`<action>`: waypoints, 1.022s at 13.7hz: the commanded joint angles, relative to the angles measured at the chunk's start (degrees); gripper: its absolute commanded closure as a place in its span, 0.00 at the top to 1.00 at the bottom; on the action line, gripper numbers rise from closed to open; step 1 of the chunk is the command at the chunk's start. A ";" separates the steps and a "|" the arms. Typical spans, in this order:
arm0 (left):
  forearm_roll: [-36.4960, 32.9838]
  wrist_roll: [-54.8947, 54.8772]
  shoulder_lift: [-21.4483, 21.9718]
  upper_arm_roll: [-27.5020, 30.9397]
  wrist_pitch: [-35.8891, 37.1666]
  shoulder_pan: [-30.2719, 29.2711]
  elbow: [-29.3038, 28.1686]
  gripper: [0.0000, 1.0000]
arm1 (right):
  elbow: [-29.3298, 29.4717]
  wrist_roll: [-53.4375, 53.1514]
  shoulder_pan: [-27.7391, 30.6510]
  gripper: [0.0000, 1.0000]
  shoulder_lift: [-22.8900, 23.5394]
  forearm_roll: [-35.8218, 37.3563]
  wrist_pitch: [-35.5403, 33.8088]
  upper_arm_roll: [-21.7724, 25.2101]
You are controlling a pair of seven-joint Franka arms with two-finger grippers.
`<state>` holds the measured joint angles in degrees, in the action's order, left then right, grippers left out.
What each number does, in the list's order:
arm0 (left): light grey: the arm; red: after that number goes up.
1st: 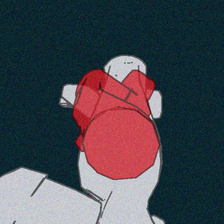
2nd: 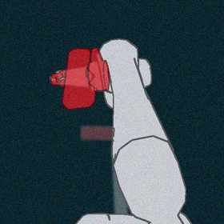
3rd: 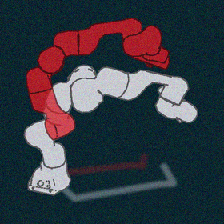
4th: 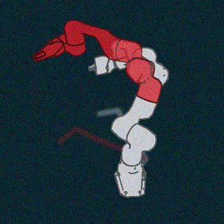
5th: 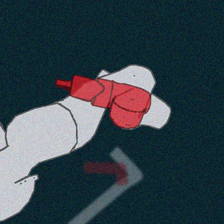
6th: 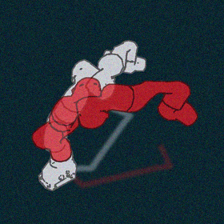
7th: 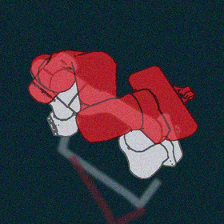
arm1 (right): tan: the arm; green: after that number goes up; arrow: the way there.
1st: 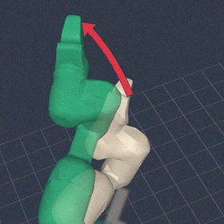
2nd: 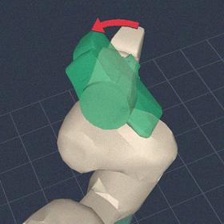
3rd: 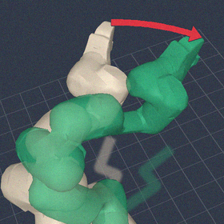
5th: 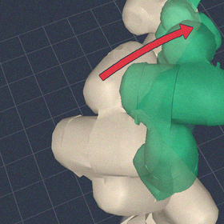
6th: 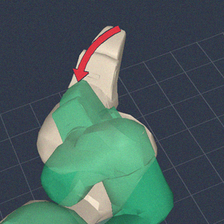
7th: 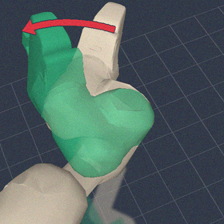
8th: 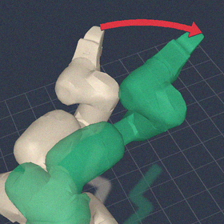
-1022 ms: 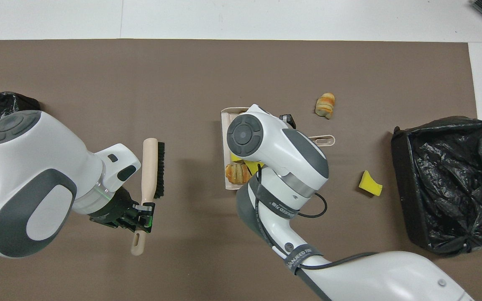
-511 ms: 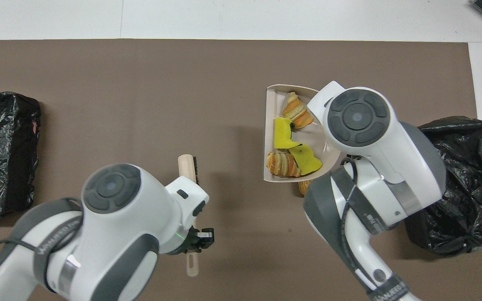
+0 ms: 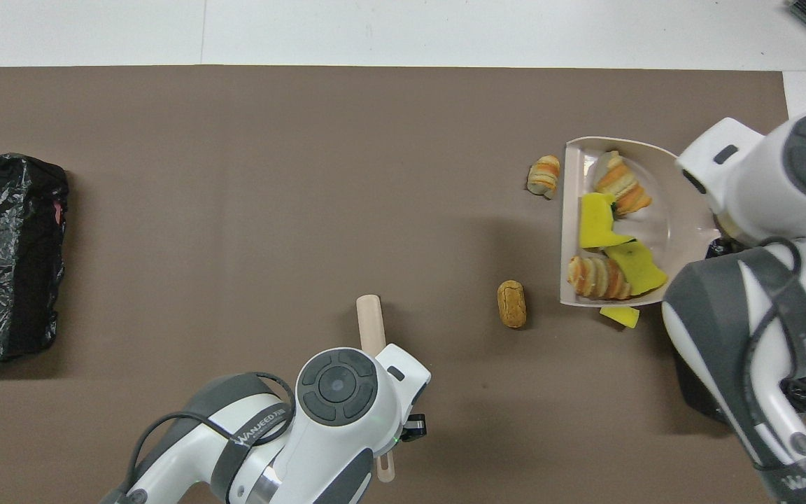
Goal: Sweep and dump trash in bin
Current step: 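Lift the loaded dustpan with the right gripper and carry it to the bin, then tip the dustpan into the bin while the left gripper sets the brush down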
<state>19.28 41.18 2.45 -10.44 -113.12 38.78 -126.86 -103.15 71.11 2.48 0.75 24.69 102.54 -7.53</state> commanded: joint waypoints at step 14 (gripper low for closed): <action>-0.21 -2.17 1.24 1.13 -8.70 3.23 -7.44 1.00 | -24.02 16.43 25.47 0.00 -10.24 25.64 26.14 -0.38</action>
<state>19.28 38.71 2.52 -10.33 -120.32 40.81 -132.83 -125.00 86.98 28.05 -7.53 45.18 127.50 -7.09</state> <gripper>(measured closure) 0.542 0.670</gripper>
